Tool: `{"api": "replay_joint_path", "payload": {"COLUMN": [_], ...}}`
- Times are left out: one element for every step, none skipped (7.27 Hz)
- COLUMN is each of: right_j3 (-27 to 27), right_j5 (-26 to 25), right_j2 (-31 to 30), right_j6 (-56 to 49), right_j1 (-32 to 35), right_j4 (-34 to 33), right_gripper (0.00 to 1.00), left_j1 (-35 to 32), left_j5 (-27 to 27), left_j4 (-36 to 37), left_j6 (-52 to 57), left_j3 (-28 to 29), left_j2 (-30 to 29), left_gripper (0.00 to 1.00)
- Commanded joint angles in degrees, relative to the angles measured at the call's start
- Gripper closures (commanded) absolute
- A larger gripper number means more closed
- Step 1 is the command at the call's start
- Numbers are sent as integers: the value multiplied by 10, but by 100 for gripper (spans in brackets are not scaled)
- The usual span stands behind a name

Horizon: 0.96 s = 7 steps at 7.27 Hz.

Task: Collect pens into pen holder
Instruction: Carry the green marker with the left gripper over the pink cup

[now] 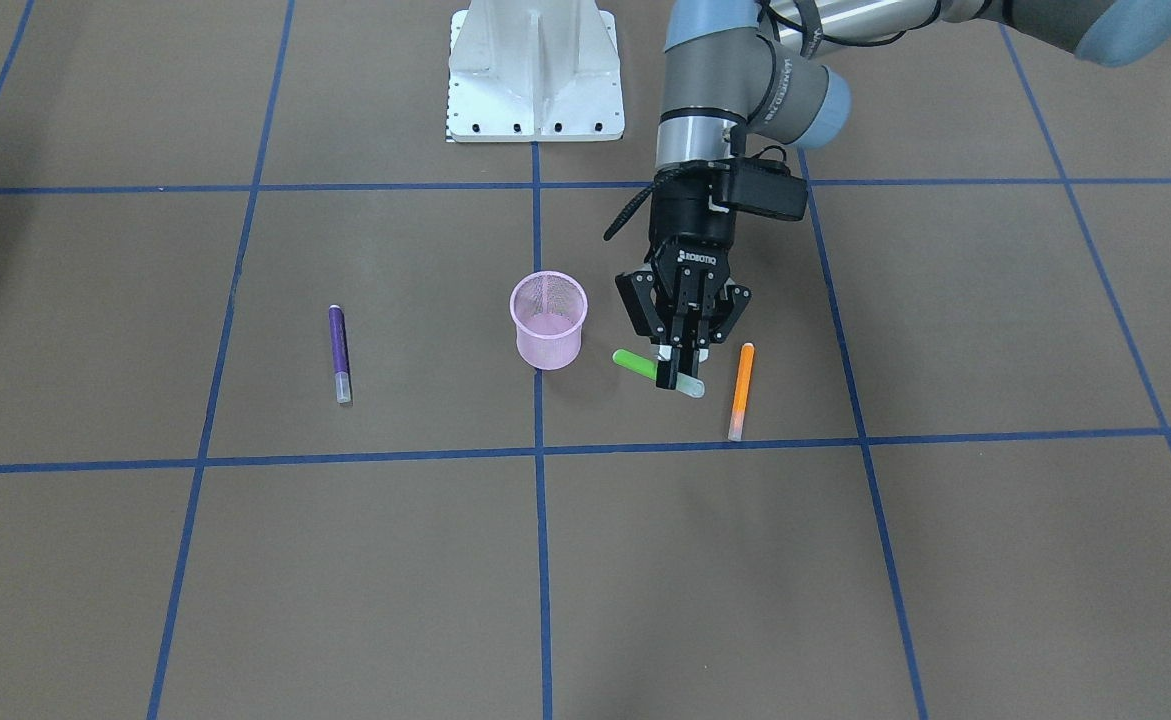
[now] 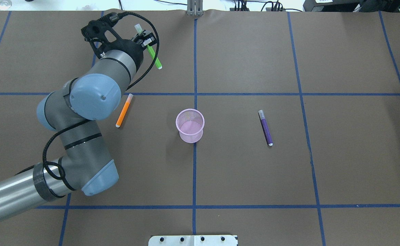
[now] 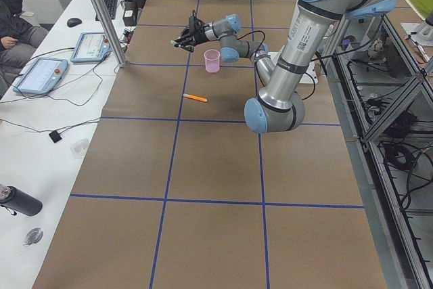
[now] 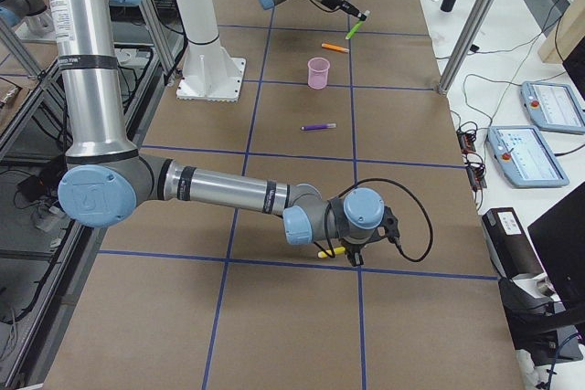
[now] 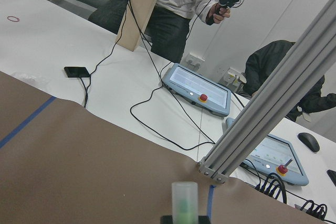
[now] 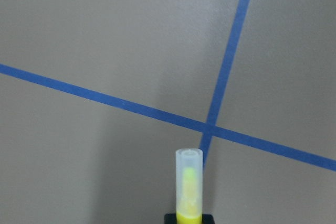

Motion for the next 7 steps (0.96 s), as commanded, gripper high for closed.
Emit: {"api": "replay_joint_path", "payload": {"right_j3": [58,73,82,89,92,95,103], "right_j5": [2,2,3,4,12,22,27], "right_j2": [-3,-10,-16,-18,-18,-14,-11], "right_j6": [17,17,17,18,18,18,18], "right_j1": [0,0,0,0,0,0,0], "right_j4": [-38,-39,-39,-39,-39,-38,-39], "right_gripper": [100,100,100,100,100,100,100], "left_j1": [48,54,54,55,63,67,69], "left_j5": [37,-5,-66,-101,-102,-97,-72], "left_j4": [-2,-2,-4,-2,-1,-2,-16], "left_j6": [92,141,157,169,176,173,172], "left_j3": [-41,-73,-78,-86,-78,-57,-29], "left_j2": [2,13,11,6,2,2,1], "left_gripper": [100,100,100,100,100,100,100]}}
